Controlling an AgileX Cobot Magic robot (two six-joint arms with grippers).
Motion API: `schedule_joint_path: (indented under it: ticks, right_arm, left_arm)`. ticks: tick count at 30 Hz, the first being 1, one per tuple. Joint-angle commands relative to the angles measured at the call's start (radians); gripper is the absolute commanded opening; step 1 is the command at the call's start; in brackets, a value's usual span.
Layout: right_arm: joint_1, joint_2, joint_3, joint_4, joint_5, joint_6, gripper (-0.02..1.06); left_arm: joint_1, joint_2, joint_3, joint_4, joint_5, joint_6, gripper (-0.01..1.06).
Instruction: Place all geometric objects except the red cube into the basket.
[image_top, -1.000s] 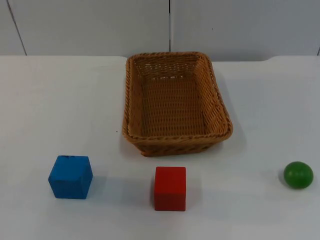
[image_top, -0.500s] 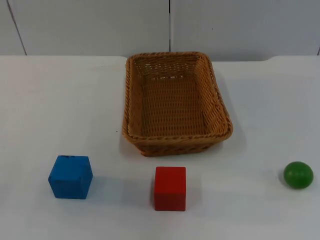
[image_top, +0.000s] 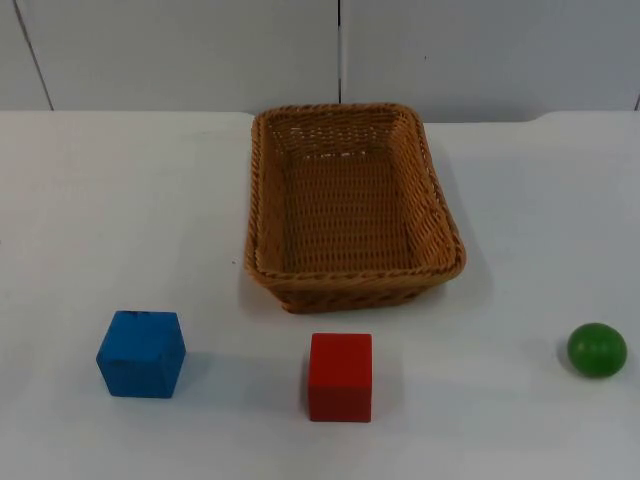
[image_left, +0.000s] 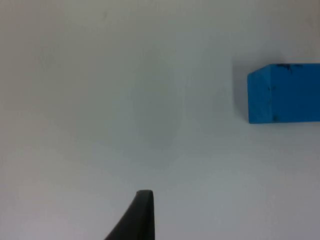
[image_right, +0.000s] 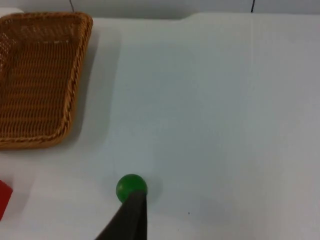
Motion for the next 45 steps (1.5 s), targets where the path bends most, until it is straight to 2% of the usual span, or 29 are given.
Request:
schedule_joint_path:
  ticks: [1, 5, 10, 17, 23, 30, 37, 39, 42, 43, 45]
  right_arm:
    - [-0.006, 0.073, -0.01, 0.002, -0.041, 0.002, 1.05]
    - [-0.006, 0.168, -0.01, 0.002, -0.07, 0.002, 1.05]
    - [-0.006, 0.247, -0.01, 0.002, -0.069, 0.002, 1.05]
    - [-0.006, 0.257, -0.01, -0.004, -0.073, 0.002, 1.05]
    - [-0.006, 0.257, -0.01, -0.004, -0.076, 0.002, 1.05]
    - [-0.006, 0.257, -0.01, -0.004, -0.076, 0.002, 1.05]
    - [-0.006, 0.257, -0.01, -0.004, -0.076, 0.002, 1.05]
    - [-0.006, 0.257, -0.01, -0.004, -0.076, 0.002, 1.05]
    - [-0.006, 0.257, -0.01, -0.004, -0.076, 0.002, 1.05]
    - [-0.006, 0.257, -0.01, -0.004, -0.076, 0.002, 1.05]
    - [-0.006, 0.257, -0.01, -0.004, -0.076, 0.002, 1.05]
  left_arm:
    - [0.003, 0.025, -0.028, -0.01, -0.005, 0.002, 1.05]
    - [0.003, 0.093, -0.068, -0.01, -0.005, 0.002, 1.04]
    - [-0.004, 0.2, -0.101, -0.025, -0.011, 0.002, 0.98]
    - [-0.164, 0.375, -0.146, -0.025, -0.116, -0.03, 0.98]
    - [-0.262, 0.54, -0.226, -0.042, -0.14, -0.058, 0.98]
    - [-0.275, 0.692, -0.258, -0.04, -0.214, -0.1, 0.98]
    - [-0.275, 0.741, -0.258, -0.044, -0.239, -0.104, 0.98]
    - [-0.275, 0.742, -0.258, -0.044, -0.241, -0.104, 0.95]
    - [-0.275, 0.742, -0.258, -0.058, -0.241, -0.104, 0.81]
    - [-0.275, 0.742, -0.258, -0.058, -0.241, -0.104, 0.81]
    - [-0.275, 0.742, -0.258, -0.069, -0.238, -0.104, 0.62]
